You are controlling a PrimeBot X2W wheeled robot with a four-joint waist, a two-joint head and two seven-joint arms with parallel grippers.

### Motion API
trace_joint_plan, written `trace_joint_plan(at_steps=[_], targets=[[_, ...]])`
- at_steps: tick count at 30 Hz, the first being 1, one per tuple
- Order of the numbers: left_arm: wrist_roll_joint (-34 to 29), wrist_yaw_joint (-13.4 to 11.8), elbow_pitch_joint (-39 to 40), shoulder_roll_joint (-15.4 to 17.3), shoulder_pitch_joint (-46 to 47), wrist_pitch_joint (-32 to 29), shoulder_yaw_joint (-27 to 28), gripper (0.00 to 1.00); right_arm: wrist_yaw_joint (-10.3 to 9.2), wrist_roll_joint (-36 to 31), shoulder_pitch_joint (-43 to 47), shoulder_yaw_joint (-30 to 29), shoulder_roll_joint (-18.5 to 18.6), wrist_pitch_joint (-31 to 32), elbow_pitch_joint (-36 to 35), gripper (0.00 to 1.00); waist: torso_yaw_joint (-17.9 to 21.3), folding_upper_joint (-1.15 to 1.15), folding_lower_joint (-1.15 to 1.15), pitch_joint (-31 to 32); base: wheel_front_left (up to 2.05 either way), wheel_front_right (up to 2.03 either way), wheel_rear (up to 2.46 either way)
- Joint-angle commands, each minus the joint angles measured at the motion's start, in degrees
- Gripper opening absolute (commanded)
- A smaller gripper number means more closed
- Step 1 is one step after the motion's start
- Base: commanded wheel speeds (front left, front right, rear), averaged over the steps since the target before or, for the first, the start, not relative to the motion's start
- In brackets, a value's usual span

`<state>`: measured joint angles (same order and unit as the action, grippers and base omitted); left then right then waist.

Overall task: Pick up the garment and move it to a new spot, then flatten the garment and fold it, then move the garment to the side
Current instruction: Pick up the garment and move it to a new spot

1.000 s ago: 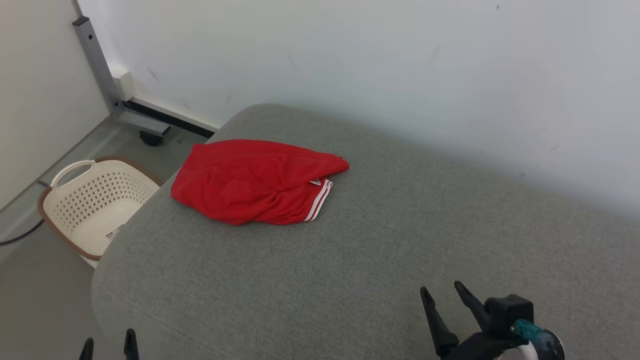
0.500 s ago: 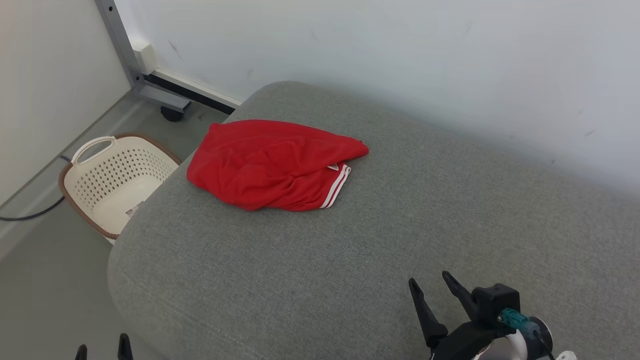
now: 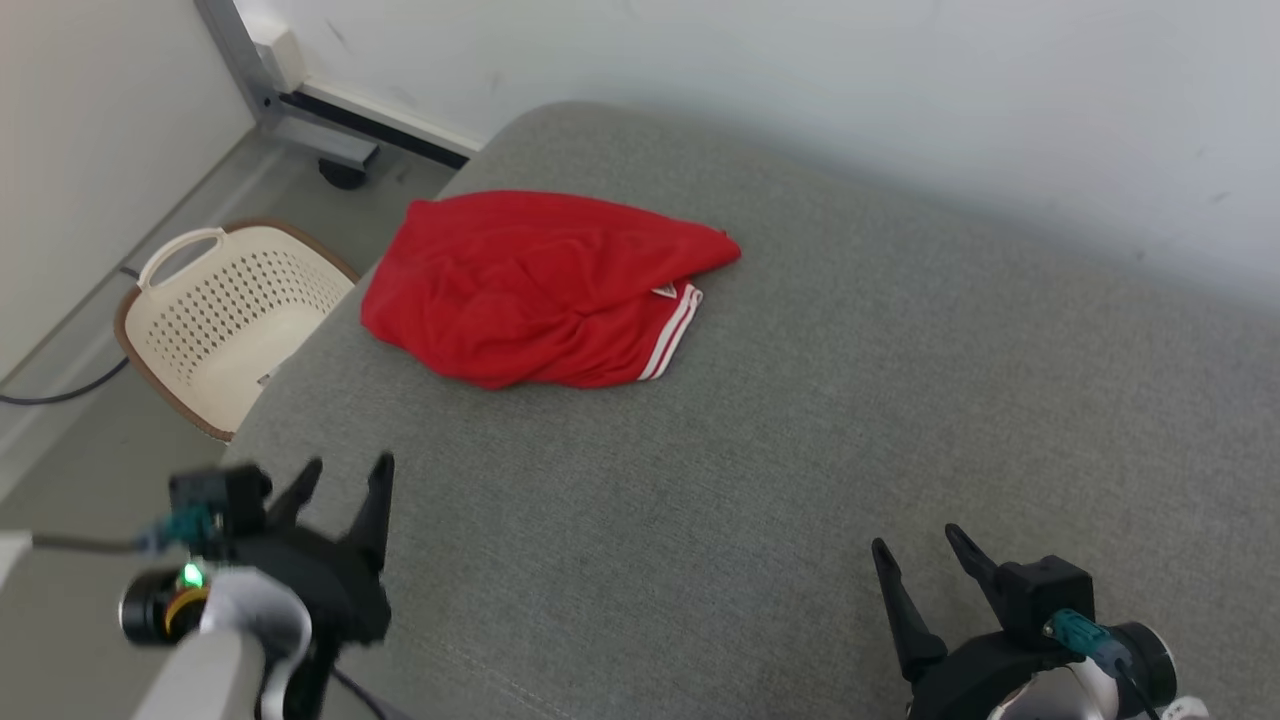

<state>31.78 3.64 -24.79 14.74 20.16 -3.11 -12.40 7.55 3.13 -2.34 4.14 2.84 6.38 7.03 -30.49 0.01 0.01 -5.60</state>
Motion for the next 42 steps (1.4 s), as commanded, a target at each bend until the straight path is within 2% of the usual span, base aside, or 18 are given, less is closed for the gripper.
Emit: trace_joint_plan(at_steps=[1,6,8,13,16,19,24,25,26,35,36,42], targets=[[0.62,0.57,-2.17,-0.10,3.42,-1.17,-0.11,1.00,-0.13,-0.82,0.78,0.00,0.07,0.73,-1.37,1.00,0.96,-0.01,-0.01,-3.24,0.00,0.00,0.00],[2.99,2.73,-10.13,1.04,15.23,-5.76,-0.53,1.00,-0.13,-2.14,-0.38,2.70,1.67,4.48,-7.52,1.00,7.07,-0.01,-0.01,-9.32,0.00,0.00,0.00],[4.68,2.97,-12.42,0.58,19.07,-6.75,0.03,1.00,-0.13,-2.27,-0.48,2.81,2.33,5.62,-9.88,1.00,8.97,-0.01,-0.01,-11.19,0.00,0.00,0.00],[5.86,3.25,-18.73,1.86,26.85,-10.08,-0.03,1.00,-0.13,-2.20,-0.78,2.14,5.09,8.38,-16.62,1.00,14.64,-0.01,-0.01,-17.10,0.00,0.00,0.00],[4.97,0.84,-23.68,3.61,30.07,-10.02,0.58,1.00,-0.13,-1.92,-1.26,0.91,5.58,8.49,-20.16,1.00,18.22,-0.01,-0.01,-20.57,0.00,0.00,0.00],[4.00,-3.65,-27.95,4.57,31.35,-9.48,0.84,1.00,-0.13,-2.00,-0.93,0.85,5.04,8.02,-20.96,1.00,20.04,-0.01,-0.01,-21.81,0.00,0.00,0.00],[2.80,-5.68,-31.82,5.88,31.51,-8.79,0.48,1.00,-0.13,-1.66,-1.12,1.08,4.43,7.16,-20.53,1.00,21.65,-0.01,-0.01,-21.51,0.00,0.00,0.00],[2.85,-5.64,-32.51,6.12,31.54,-9.04,0.43,0.67,-0.13,-1.54,-1.10,0.91,4.35,6.98,-20.30,1.00,21.81,-0.01,-0.01,-21.27,0.00,0.00,0.00],[2.84,-5.31,-33.03,6.31,31.61,-8.95,0.34,0.00,-0.13,-1.50,-1.09,0.81,4.21,6.79,-20.07,1.00,21.90,-0.01,-0.01,-20.97,0.00,0.00,0.00],[1.70,-3.84,-32.19,9.82,33.62,-5.97,-0.16,0.00,-0.13,-0.39,-2.53,2.12,2.46,3.93,-16.04,1.00,22.36,-0.01,-0.01,-15.26,0.00,0.00,0.00],[0.91,-3.49,-31.28,10.91,34.10,-5.56,-0.81,0.00,-0.13,0.02,-2.56,2.21,2.00,3.06,-14.29,1.00,22.66,-0.01,-0.01,-12.82,0.00,0.00,0.00],[0.33,-2.28,-25.10,12.66,35.23,-3.76,-1.47,0.00,-0.13,1.12,-1.54,0.97,0.69,0.32,-10.18,1.00,24.20,-0.01,-0.01,-4.82,0.00,0.00,0.00]])
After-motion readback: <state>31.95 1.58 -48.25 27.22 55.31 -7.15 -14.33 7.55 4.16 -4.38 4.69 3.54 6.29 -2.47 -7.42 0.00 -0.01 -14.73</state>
